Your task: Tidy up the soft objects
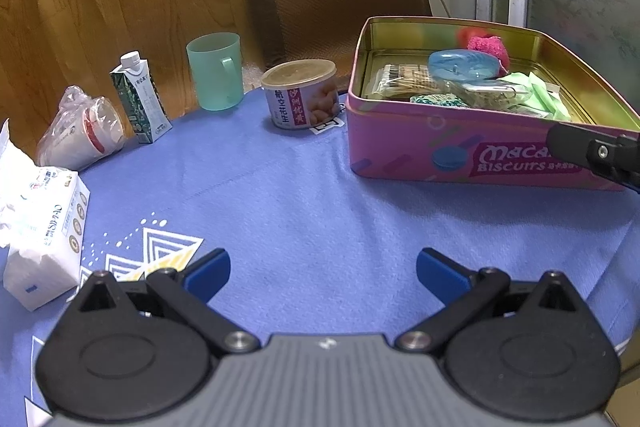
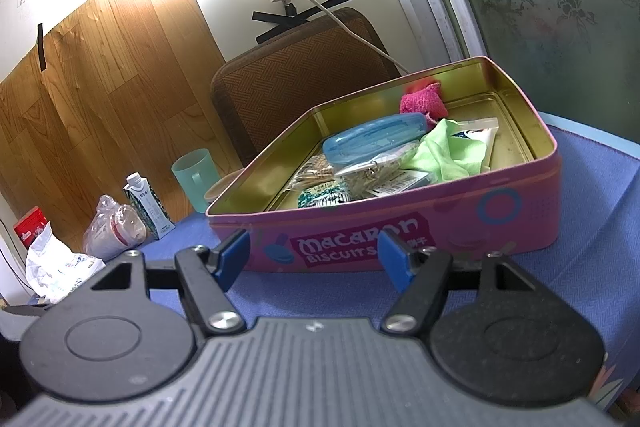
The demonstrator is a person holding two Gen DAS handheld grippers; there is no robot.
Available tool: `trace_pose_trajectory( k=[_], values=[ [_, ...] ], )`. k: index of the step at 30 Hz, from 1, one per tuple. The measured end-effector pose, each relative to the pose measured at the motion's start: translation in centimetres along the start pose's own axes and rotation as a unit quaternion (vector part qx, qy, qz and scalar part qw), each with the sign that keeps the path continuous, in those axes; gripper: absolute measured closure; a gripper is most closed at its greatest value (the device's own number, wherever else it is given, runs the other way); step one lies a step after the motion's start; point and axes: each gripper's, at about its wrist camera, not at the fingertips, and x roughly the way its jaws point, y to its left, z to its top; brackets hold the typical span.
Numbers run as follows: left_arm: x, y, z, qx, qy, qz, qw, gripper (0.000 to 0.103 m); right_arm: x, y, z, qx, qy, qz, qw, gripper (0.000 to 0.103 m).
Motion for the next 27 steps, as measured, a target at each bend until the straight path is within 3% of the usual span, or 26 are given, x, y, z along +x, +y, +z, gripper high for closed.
trace_pose_trajectory(
  k=[27],
  values=[
    [-0.22,-0.44,-0.03,0.004,0.001,-0.006,1.0,0.0,0.05,-0.13,0.07,-0.001,0.001,0.002,1.0,0.03]
  ],
)
